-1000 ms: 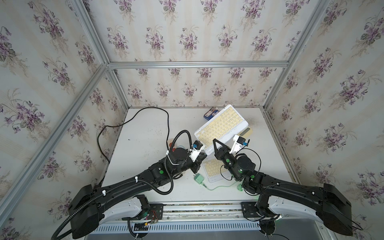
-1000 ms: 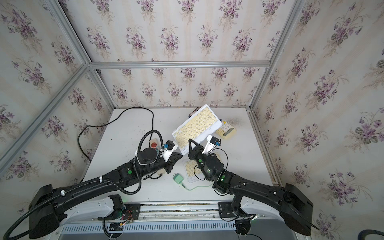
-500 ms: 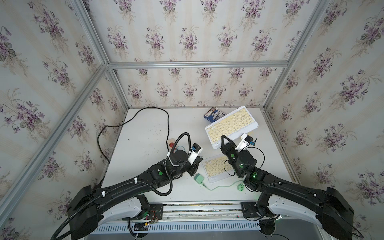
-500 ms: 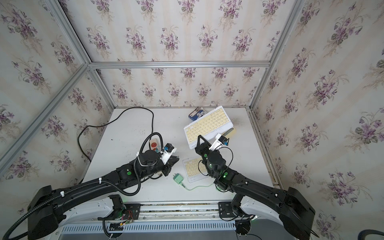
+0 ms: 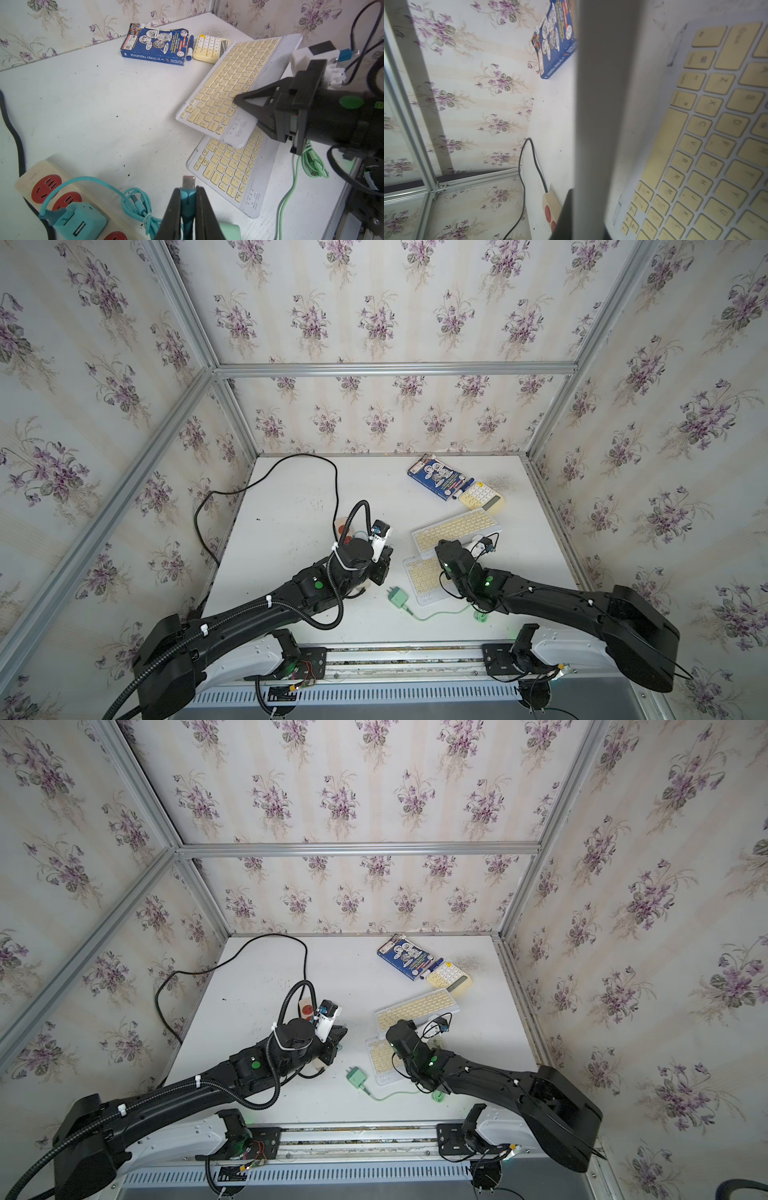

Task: Unplug the wireless keyboard
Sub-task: Place the keyboard at the center of the board, then place the power cord at the center of the board.

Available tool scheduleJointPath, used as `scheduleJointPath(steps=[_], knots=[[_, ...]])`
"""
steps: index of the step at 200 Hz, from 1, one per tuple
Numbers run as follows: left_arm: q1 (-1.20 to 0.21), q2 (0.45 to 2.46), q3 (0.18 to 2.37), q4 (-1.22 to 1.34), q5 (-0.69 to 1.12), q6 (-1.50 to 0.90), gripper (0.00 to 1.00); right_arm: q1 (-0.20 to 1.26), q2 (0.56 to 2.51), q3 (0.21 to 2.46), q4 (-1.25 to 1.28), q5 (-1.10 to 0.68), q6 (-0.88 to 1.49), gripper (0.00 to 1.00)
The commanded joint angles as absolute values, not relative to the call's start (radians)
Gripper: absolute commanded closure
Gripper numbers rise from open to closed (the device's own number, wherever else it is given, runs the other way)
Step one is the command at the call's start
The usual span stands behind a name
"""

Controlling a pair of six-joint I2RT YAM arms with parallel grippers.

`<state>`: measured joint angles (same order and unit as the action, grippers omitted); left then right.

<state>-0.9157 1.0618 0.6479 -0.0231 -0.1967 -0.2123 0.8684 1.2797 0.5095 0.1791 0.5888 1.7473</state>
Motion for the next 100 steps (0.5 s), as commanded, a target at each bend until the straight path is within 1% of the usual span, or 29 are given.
scheduleJointPath(steps=[1,79,100], knots=[[-0.907,1.058,0.653,-0.025,-0.206,-0.237,0.98,0.869,1.352,0.532,0.316,0.571,1.788,1.00],[-0.896,1.080,0.666,-0.025,-0.184,-0.233,0.98,0.869,1.631,0.620,0.494,0.509,1.893,1.00],[-0.891,1.082,0.665,-0.025,-0.178,-0.233,0.98,0.869,1.694,0.650,0.533,0.486,1.885,1.00]])
